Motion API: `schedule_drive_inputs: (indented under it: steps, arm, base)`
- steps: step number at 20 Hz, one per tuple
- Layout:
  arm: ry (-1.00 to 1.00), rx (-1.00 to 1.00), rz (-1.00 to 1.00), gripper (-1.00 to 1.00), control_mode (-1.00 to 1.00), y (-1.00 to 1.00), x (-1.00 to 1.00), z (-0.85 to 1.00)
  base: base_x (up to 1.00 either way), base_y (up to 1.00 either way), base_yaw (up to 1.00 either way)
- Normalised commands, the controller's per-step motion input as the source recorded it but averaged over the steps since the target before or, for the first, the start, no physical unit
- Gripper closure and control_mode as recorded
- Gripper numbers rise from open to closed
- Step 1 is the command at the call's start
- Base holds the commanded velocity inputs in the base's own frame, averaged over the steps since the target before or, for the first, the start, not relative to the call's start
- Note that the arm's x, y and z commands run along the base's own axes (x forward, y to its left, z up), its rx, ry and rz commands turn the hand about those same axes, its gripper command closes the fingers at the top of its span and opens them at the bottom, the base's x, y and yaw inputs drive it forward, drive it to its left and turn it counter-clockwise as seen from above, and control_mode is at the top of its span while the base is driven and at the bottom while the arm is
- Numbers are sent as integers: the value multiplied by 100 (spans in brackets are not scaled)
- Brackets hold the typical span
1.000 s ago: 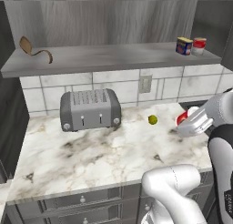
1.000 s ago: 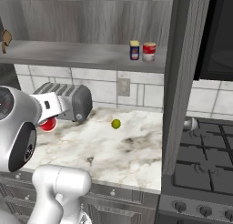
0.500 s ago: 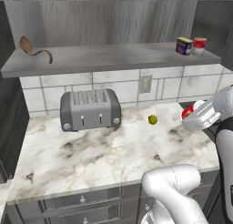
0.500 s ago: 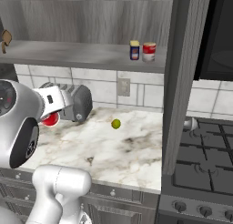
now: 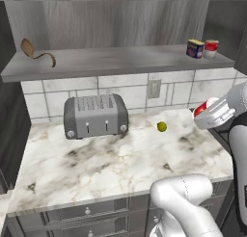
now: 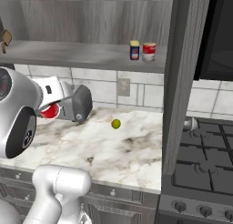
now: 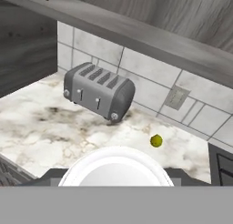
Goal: Pick the cans from the counter and place them in their designated side in the cabinet.
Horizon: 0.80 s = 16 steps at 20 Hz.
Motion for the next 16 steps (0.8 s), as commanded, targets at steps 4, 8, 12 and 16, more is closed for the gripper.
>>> schedule_drive_inputs:
  steps: [4,8,12,16]
  arm:
    - [0,0,-3,100,-100,-3,0,20]
    - [0,0,-4,100,-100,-4,1,17]
    - [0,0,-4,100,-100,-6,1,18]
    - [-1,0,-3,100,-100,-6,1,16]
  base:
    - [0,0,0]
    - [0,0,0]
    - [0,0,0]
    - [0,0,0]
